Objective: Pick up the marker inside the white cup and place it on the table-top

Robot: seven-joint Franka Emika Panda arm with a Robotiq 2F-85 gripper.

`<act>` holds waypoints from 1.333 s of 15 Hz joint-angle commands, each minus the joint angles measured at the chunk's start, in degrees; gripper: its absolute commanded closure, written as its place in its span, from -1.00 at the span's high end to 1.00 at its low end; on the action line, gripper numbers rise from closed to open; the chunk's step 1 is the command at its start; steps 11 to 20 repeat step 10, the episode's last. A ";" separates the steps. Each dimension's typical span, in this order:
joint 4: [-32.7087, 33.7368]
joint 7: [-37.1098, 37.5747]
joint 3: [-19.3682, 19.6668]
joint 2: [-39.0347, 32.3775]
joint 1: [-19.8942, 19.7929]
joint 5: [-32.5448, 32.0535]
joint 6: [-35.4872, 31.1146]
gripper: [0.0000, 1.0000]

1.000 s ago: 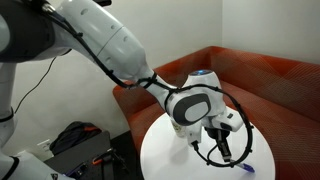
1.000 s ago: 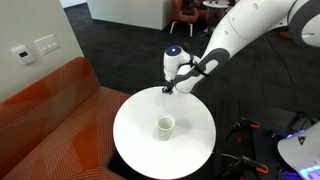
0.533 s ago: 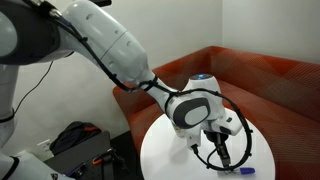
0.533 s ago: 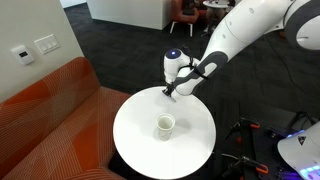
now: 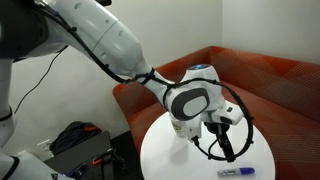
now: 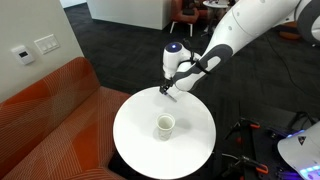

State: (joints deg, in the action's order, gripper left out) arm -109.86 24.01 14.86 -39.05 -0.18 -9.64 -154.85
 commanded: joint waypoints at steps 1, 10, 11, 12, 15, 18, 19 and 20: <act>-5.11 -1.80 0.43 6.25 0.81 1.38 -1.62 1.00; -4.10 -0.72 0.68 6.27 0.85 0.93 0.01 1.00; -4.10 -0.72 0.68 6.27 0.85 0.93 0.01 1.00; -4.10 -0.72 0.68 6.27 0.85 0.93 0.01 1.00; -4.10 -0.72 0.68 6.27 0.85 0.93 0.01 1.00; -4.10 -0.72 0.68 6.27 0.85 0.93 0.01 1.00; -4.10 -0.72 0.68 6.27 0.85 0.93 0.01 1.00; -4.10 -0.72 0.68 6.27 0.85 0.93 0.01 1.00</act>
